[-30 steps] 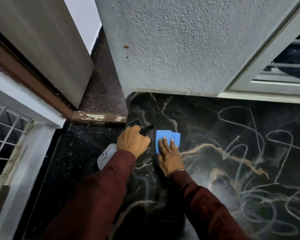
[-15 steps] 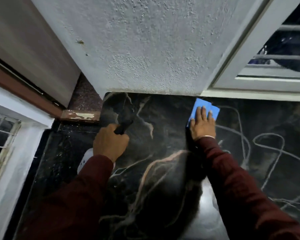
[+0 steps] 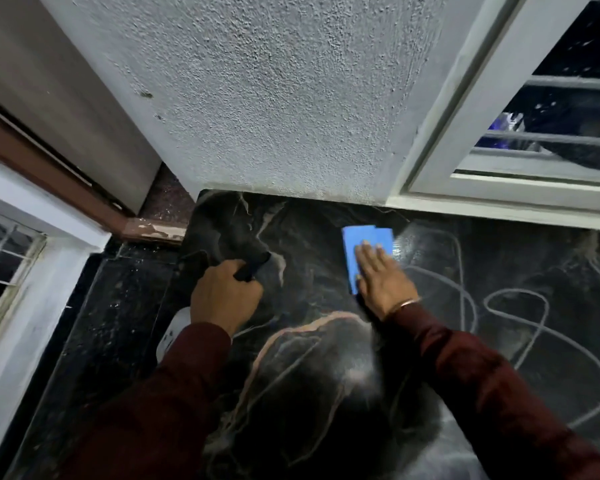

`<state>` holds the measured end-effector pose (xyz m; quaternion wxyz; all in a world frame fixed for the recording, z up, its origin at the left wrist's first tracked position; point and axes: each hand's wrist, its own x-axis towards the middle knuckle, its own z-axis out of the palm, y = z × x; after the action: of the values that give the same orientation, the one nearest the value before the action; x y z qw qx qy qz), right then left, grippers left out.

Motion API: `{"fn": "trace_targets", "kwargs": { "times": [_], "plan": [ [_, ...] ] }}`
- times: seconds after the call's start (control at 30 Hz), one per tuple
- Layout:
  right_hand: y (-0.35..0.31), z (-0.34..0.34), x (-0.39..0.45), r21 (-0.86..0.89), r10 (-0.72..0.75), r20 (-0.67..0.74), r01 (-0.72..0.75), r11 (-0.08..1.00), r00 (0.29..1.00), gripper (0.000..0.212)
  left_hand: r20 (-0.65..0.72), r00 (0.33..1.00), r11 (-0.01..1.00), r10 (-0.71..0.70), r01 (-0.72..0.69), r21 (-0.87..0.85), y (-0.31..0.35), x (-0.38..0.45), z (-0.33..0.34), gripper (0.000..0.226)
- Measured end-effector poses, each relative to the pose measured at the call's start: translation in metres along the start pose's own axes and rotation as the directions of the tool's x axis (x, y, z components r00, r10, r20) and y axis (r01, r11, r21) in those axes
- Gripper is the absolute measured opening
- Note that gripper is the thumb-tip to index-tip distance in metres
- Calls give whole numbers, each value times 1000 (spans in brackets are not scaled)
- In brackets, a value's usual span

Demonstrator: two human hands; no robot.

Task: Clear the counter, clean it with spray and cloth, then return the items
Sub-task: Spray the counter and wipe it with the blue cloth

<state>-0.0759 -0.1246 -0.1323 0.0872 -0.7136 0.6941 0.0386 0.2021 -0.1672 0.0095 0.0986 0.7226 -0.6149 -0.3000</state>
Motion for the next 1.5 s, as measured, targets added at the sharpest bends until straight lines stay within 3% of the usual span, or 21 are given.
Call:
{"fn": "trace_targets", "kwargs": {
  "times": [0.07, 0.13, 0.27, 0.33, 0.4, 0.47, 0.53, 0.6, 0.63, 0.7, 0.77, 0.83, 0.9, 0.97, 1.03, 1.13, 1.2, 1.27, 1.37, 1.43, 1.5],
  "plan": [
    [10, -6, 14, 111, 254, -20, -250, 962, 967, 66, 19, 1000, 1000, -16, 16, -5, 0, -2, 2, 9],
    [-29, -10, 16, 159, 314, -29, -306, 939, 949, 69, 38, 999, 1000, -17, 17, 4, 1, -3, 5, 10],
    [-116, -2, -37, 155, -109, -84, 121, 980, 991, 59, 24, 1000, 1000, 14, -15, 20, 7, -9, 11, 10],
    [-106, 2, -65, 157, -283, -48, 287, 945, 958, 58, 0, 999, 999, 44, -44, 11, 10, -10, 14, 11],
    [-67, 7, -65, 86, -352, -29, 353, 932, 936, 61, -1, 999, 999, 48, -48, 25, 10, -14, 14, 13],
    [-22, 8, -50, 38, -232, 6, 232, 972, 973, 66, 13, 999, 998, 52, -52, 24, 10, -17, 14, 18],
    [2, -1, -31, 123, 41, -14, -39, 992, 999, 67, 20, 998, 998, 55, -55, 17, 7, -18, 14, 20],
    [-15, -9, -18, 251, 267, -39, -249, 935, 963, 70, 25, 998, 998, 52, -53, 28, 6, -18, 15, 19],
    [-37, -11, -17, 300, 308, -45, -281, 911, 950, 70, 32, 998, 998, 46, -48, 40, 5, -18, 17, 19],
    [-86, -7, -31, 295, 197, -107, -159, 942, 974, 64, 32, 999, 998, 40, -41, 50, 5, -20, 20, 18],
    [-121, 7, -62, 247, -70, -117, 97, 964, 991, 56, 20, 998, 997, 57, -58, 43, 7, -22, 24, 13],
    [-117, 15, -85, 245, -287, -82, 298, 923, 954, 58, 5, 998, 998, 65, -65, 23, 6, -21, 25, 9],
    [-87, 18, -82, 200, -340, -88, 351, 915, 936, 60, -7, 999, 999, 40, -39, 16, 0, -20, 22, 18],
    [-48, 14, -60, 202, -191, -115, 211, 956, 975, 59, -15, 1000, 1000, 23, -23, 9, -7, -19, 18, 21],
    [-22, 3, -34, 283, 86, -113, -51, 958, 990, 59, -15, 1000, 1000, 10, -10, 4, -14, -17, 14, 20],
    [-54, -1, -16, 362, 290, -80, -244, 900, 954, 61, -7, 1000, 1000, -10, 10, 9, -24, -14, 7, 22],
    [-106, 7, -25, 372, 186, -98, -137, 918, 978, 61, -9, 1000, 1000, -28, 28, 5, -27, -14, 3, 25],
    [-153, 19, -51, 338, -69, -109, 102, 936, 992, 60, -23, 999, 999, -32, 31, -7, -28, -13, -1, 23],
    [-165, 19, -75, 296, -432, -101, 442, 847, 896, 62, -56, 997, 999, -48, 47, -22, -29, -10, -9, 28],
    [-139, 18, -58, 260, -419, -146, 444, 858, 896, 59, -66, 997, 999, -51, 49, -22, -32, -10, -15, 31],
    [-117, 11, -27, 279, -233, -197, 283, 918, 952, 54, -76, 996, 998, -55, 53, -26, -40, -12, -24, 30]
  ]
}}
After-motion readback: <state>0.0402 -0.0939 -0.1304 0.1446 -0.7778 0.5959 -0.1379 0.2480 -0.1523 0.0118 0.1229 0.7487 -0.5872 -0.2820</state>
